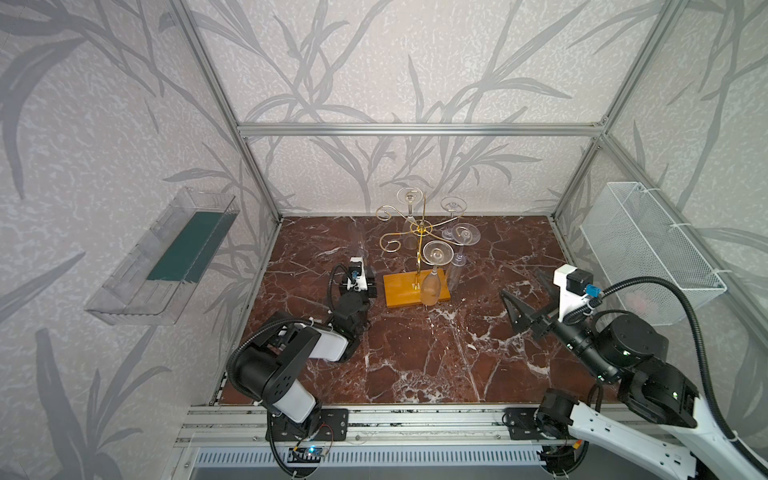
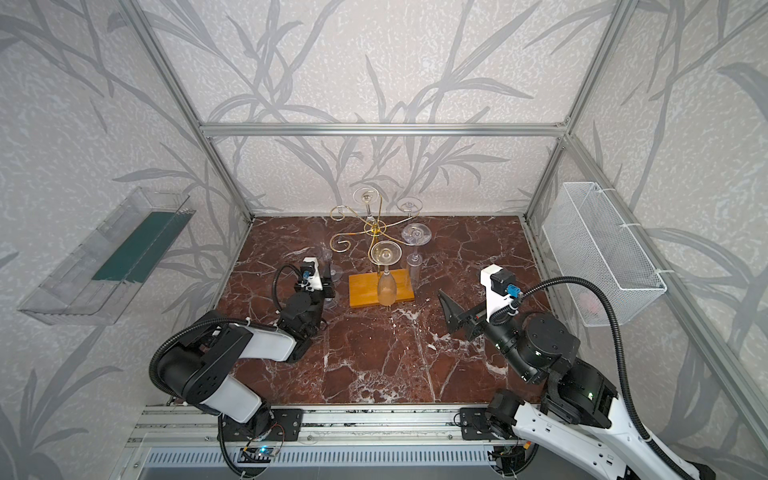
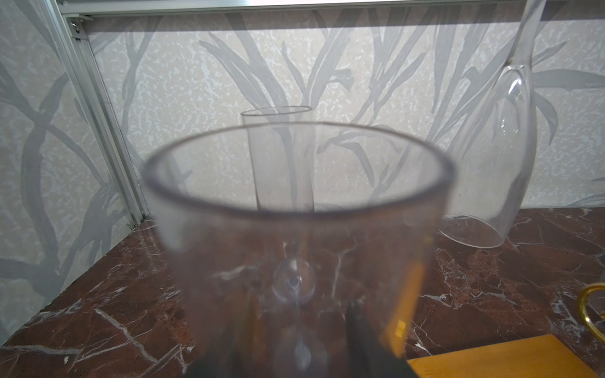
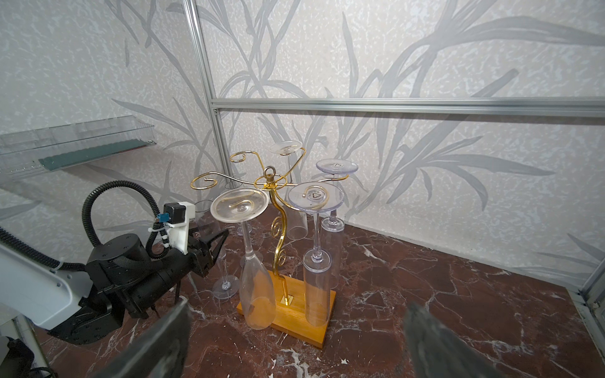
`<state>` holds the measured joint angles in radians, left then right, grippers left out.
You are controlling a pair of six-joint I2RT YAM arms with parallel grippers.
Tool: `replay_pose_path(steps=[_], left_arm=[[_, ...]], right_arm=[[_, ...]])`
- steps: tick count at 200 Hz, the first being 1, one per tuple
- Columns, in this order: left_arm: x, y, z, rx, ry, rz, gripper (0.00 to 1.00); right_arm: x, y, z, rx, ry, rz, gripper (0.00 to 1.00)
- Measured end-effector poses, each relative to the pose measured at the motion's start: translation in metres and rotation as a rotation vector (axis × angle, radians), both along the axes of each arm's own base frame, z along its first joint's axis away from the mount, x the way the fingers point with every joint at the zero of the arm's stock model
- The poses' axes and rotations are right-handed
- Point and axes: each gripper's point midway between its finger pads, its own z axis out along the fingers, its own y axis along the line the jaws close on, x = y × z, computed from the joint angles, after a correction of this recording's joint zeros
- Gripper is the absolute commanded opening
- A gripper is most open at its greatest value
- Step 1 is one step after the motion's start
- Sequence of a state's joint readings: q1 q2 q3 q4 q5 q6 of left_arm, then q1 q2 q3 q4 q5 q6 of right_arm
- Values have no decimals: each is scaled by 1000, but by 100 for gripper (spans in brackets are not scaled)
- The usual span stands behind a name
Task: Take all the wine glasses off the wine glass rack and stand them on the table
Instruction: 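Lower the glass upright onto the table beside the first glass and open the left gripper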
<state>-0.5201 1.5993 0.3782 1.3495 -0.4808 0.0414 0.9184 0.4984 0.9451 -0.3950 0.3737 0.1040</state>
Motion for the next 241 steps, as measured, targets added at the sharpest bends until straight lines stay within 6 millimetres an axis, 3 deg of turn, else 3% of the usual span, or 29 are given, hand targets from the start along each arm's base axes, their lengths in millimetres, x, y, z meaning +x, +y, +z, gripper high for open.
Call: replay_pose_path(steps=[36,78,123,140,197,241], left_arm=[[1,0,-2,-9,-2,1,38],[1,1,-2,-18,-3,9,62],[-1,5,-5,-15,4,19,77],[-3,6,-7,-8,9,21,99],[-16,13,-4,-24,6,20,99],[-31,23,34,-75,-50,24,99]], right_arm=[[-2,-3,-2,-4,4,-2,99],[-9,-15,4,28,-13,-12,99],[-13,-23,6,45,-28,-24,99],[-11,-25,5,34,-30,-38,99],[-7,-28,4,11,-19,-71,99],[3,-31,-1,7,15,-140,99]])
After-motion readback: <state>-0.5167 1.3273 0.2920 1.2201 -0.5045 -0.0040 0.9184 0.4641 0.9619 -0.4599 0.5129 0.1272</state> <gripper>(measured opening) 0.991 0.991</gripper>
